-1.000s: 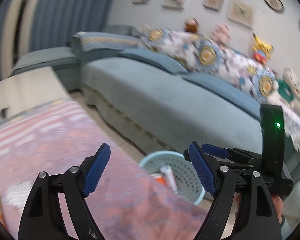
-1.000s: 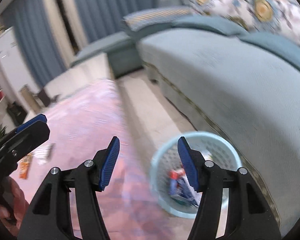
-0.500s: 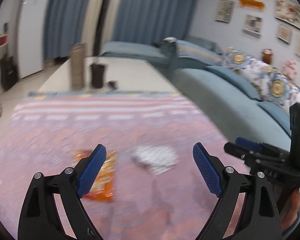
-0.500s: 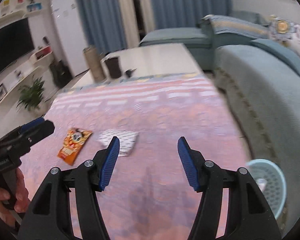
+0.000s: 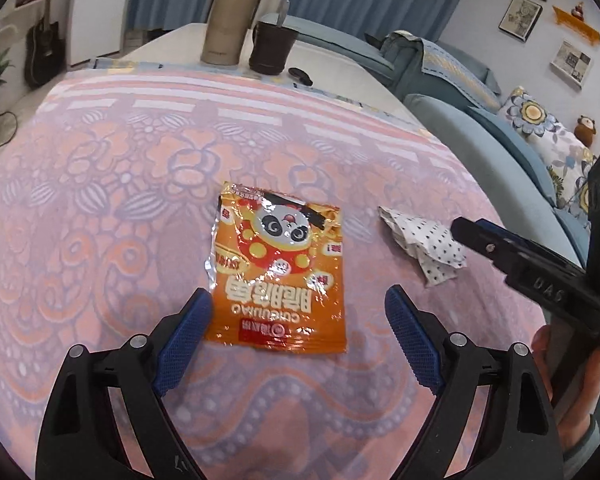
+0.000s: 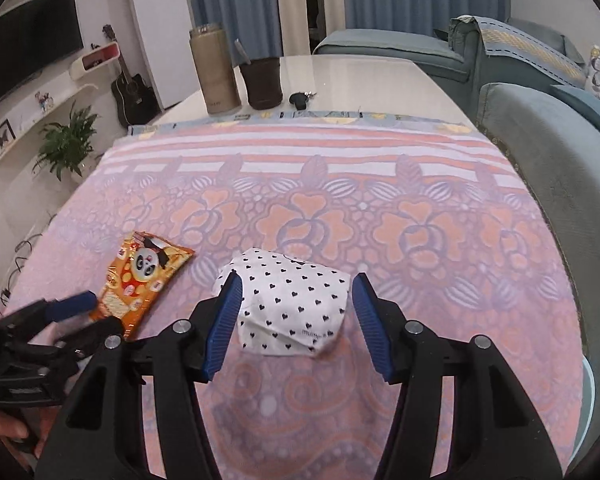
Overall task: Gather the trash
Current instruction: 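Grasp the orange snack bag with the left tool while the right tool grasps the polka-dot tissue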
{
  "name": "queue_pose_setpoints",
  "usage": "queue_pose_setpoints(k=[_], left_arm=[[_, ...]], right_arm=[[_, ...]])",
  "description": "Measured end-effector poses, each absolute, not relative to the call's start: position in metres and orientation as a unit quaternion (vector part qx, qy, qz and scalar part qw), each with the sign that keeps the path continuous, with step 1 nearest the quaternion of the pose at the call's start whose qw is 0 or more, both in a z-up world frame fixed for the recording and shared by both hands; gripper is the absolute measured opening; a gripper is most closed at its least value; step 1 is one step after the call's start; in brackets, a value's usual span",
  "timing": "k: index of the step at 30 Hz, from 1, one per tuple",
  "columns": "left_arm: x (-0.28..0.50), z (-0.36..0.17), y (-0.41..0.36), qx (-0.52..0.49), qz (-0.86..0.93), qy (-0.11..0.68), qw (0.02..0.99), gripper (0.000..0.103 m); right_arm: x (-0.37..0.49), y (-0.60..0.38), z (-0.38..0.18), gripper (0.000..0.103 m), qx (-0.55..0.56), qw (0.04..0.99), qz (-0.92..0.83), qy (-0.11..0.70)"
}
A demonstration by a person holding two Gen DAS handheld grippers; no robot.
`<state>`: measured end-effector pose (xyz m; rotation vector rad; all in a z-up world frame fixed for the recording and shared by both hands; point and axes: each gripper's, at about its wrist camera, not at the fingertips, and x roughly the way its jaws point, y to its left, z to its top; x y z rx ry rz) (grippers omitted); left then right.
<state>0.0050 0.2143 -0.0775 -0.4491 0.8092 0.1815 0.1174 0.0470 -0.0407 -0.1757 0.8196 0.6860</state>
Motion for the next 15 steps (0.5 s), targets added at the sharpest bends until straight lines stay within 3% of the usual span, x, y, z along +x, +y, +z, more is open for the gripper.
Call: queue_pose_setpoints(k=[8,15], left_arm=[[0.02,-0.084,0.195,-0.132,0.115,0.43,0.886,0.089],[0.024,-0.085,0.185,-0.078,0.156,0.444,0.879,0.073]], right_arm=[[0.127,0.058,-0.064,0.054,-0.088,0.834,0.338,0.428],[0.127,0.052,-0.063,0.054,-0.074,0.833,0.342,0.428]])
